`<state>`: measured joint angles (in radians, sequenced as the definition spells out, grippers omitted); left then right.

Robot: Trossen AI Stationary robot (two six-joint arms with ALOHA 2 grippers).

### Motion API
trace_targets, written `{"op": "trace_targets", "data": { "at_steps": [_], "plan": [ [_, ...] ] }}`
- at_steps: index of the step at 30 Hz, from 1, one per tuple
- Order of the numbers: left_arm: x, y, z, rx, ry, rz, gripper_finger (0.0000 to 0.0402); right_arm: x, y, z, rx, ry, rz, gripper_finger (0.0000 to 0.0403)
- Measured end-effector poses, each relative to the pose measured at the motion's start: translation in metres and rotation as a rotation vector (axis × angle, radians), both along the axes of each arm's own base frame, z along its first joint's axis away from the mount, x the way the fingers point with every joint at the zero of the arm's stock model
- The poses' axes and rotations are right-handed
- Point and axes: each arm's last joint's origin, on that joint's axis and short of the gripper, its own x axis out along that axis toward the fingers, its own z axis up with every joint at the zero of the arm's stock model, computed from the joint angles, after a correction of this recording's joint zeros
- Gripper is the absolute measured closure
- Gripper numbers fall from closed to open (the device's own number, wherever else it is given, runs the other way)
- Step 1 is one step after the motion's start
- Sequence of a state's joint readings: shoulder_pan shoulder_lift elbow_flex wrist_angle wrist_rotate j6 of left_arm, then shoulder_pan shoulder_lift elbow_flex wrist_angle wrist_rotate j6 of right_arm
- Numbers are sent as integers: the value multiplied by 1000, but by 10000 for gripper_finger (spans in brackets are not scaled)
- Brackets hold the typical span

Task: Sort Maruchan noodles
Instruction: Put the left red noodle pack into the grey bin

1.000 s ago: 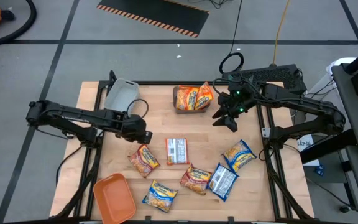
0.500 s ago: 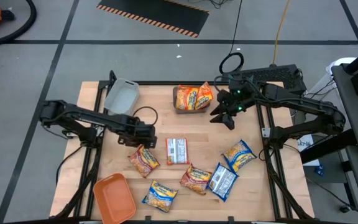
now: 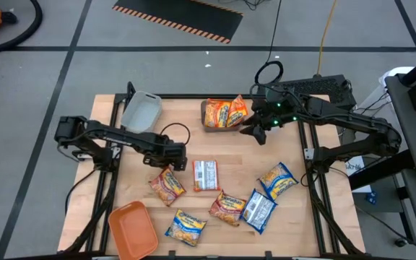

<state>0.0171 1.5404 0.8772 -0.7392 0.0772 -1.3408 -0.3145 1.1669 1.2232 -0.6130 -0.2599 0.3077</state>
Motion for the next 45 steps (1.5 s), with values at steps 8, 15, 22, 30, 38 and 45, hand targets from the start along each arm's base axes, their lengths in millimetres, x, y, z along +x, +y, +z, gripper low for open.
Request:
{"op": "trace_targets", "data": {
  "at_steps": [8, 15, 22, 30, 38, 45],
  "plan": [
    [3, 13, -14, -62, 47, -55, 71, 10, -6, 1, 10, -51, -84, 209],
    [3, 22, -18, -106, 51, -109, 98, 15, -8, -2, 66, -49, -120, 209],
    [-1, 24, -21, -93, 56, -187, 171, 16, -9, -1, 44, -64, -153, 209],
    [-9, 23, -31, -124, 71, -173, 187, 16, -10, 0, 67, -72, -192, 209],
    [-11, 24, -35, -132, 39, -232, 209, 16, -11, 0, 73, -73, -261, 209],
    [-10, 22, -33, -183, -15, -344, 375, 16, -12, 1, 103, -87, -283, 209]
  ]
}}
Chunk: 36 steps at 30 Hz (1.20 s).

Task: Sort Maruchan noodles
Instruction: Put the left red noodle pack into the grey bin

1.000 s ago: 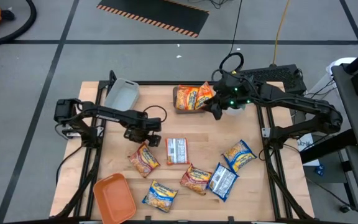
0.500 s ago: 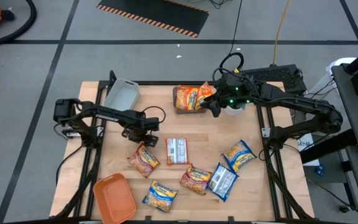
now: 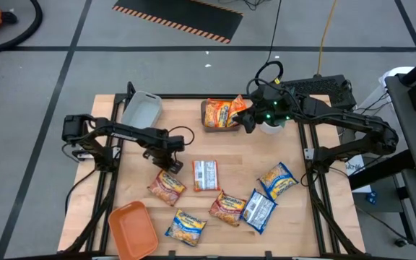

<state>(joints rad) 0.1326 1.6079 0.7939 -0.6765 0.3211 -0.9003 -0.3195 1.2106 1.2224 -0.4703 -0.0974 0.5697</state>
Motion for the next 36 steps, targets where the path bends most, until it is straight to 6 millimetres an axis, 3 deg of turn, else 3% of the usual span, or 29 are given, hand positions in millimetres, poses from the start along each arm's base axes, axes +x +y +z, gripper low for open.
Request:
{"op": "trace_targets", "data": {
  "at_steps": [9, 25, 36],
  "plan": [
    [-7, 5, 30, 32, -149, -16, 395, 2, 2, 3, 58, -43, -82, 209],
    [-31, 24, 93, 227, -475, 46, 400, 14, 30, 2, 90, -69, -145, 209],
    [-18, 39, 114, 370, -738, 88, 401, 30, 35, -6, 97, -80, -89, 209]
  ]
}}
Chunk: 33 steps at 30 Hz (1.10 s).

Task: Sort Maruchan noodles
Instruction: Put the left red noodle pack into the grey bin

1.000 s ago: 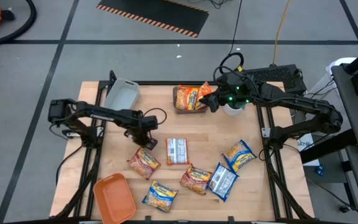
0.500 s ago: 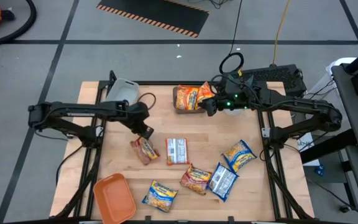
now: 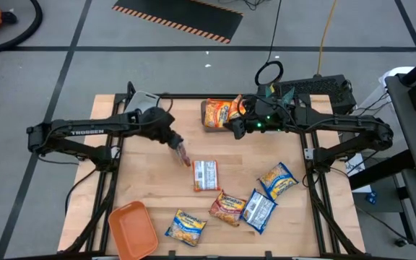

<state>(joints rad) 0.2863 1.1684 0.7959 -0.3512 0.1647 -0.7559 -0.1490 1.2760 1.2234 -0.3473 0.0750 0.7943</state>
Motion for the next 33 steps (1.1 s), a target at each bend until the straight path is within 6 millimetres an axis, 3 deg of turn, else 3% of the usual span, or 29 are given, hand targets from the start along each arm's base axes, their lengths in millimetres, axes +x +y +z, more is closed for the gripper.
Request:
{"op": "trace_targets", "data": {
  "at_steps": [6, 13, 23, 33],
  "plan": [
    [8, 4, 11, 24, -136, 88, 401, 0, -4, -1, -22, 9, 48, 209],
    [13, 10, 22, 65, -255, 159, 401, -4, -23, -1, -61, 13, 143, 205],
    [15, 22, 36, 94, -407, 313, 401, -14, -49, 1, -194, 43, 94, 157],
    [19, 28, 74, 198, -484, 398, 401, -19, -63, 16, -358, 40, 144, 152]
  ]
}}
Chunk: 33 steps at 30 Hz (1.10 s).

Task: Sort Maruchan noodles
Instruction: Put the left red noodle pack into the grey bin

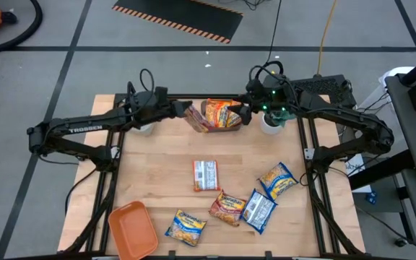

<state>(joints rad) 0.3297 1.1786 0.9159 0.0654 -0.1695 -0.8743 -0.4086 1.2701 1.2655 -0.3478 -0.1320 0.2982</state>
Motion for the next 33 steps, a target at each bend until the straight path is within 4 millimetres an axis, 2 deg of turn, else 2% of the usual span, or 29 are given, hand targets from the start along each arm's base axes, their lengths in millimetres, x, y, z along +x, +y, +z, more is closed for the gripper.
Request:
{"op": "trace_targets", "data": {
  "at_steps": [9, 19, 28, 33],
  "plan": [
    [0, -1, 15, 13, -26, 95, 402, -2, -5, 0, -63, 22, -18, 151],
    [0, -3, 25, 2, -57, 150, 402, 4, 7, 1, -30, -6, 6, 151],
    [4, -4, 22, -8, -57, 143, 402, 24, 11, -11, -7, -4, 95, 151],
    [7, -7, 22, -35, -78, 133, 402, 35, 15, -10, -41, -58, 80, 151]
  ]
}}
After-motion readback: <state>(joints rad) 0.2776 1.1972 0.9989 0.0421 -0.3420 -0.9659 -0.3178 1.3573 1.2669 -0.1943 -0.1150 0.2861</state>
